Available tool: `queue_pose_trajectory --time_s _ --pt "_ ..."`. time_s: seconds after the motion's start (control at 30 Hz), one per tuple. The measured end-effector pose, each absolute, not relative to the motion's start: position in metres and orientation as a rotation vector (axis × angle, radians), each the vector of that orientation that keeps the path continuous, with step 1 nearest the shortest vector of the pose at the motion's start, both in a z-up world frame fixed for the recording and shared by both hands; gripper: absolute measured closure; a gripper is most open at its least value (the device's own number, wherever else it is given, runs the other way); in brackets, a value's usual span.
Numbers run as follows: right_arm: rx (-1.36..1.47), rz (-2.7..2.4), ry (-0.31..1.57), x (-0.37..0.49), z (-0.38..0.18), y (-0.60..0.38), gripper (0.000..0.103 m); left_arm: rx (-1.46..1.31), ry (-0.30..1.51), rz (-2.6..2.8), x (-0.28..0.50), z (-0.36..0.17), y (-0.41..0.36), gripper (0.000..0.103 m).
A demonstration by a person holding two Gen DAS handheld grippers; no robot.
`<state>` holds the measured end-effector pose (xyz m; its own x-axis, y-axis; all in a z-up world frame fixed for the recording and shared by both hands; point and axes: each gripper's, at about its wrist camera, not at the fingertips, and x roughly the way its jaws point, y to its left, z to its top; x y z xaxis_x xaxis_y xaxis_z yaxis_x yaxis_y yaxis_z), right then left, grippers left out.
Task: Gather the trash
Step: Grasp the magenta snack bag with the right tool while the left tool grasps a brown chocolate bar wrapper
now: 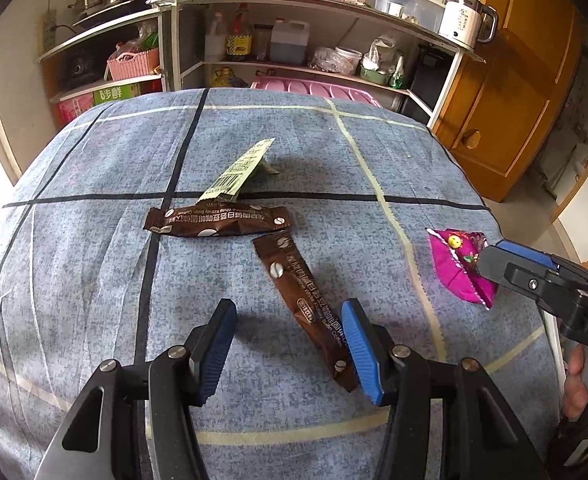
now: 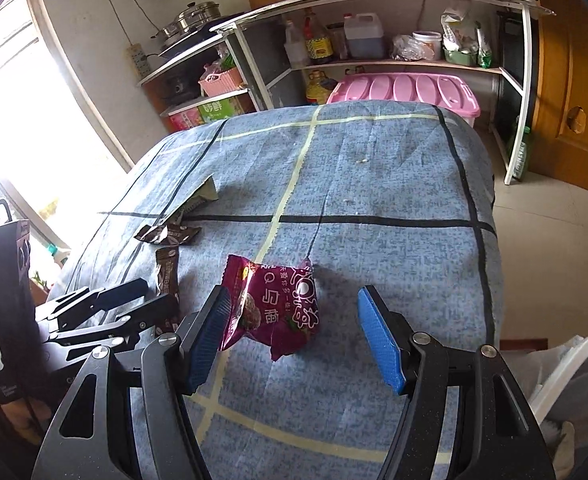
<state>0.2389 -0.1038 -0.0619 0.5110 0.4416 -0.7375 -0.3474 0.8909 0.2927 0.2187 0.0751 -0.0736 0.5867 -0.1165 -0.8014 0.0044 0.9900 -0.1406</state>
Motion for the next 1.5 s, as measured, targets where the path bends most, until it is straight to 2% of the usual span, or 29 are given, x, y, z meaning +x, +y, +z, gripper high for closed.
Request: queue_pose_trajectory --time_s 0.23,0.37,0.47,0.63,1.0,1.5 --pt "0.094 0.488 0.945 0.242 -0.073 -0.096 0.037 -0.135 0.925 -0.067 0.222 -0.074 0.078 0.048" --pt "0.083 0.49 0.949 0.241 -0.075 -0.094 0.054 -0.141 0.92 -0.054 0.224 -0.074 0.079 0.05" --pt "0.081 0.496 0.953 0.24 -0.077 -0.093 0.063 -0.126 0.917 -0.031 0.224 -0.074 0.079 0.061" --pt "0.093 0.499 0.946 0.239 -0.077 -0.094 0.064 -0.124 0.914 -0.026 0.224 -0.074 0.082 0.077" --pt "0.069 0.483 0.895 0.228 -0.067 -0.095 0.073 -0.109 0.91 -0.058 0.214 -0.07 0.076 0.088" --pt "0.102 0.465 0.852 0.204 -0.053 -0.11 0.074 -0.079 0.862 -0.08 0.192 -0.048 0.059 0.088"
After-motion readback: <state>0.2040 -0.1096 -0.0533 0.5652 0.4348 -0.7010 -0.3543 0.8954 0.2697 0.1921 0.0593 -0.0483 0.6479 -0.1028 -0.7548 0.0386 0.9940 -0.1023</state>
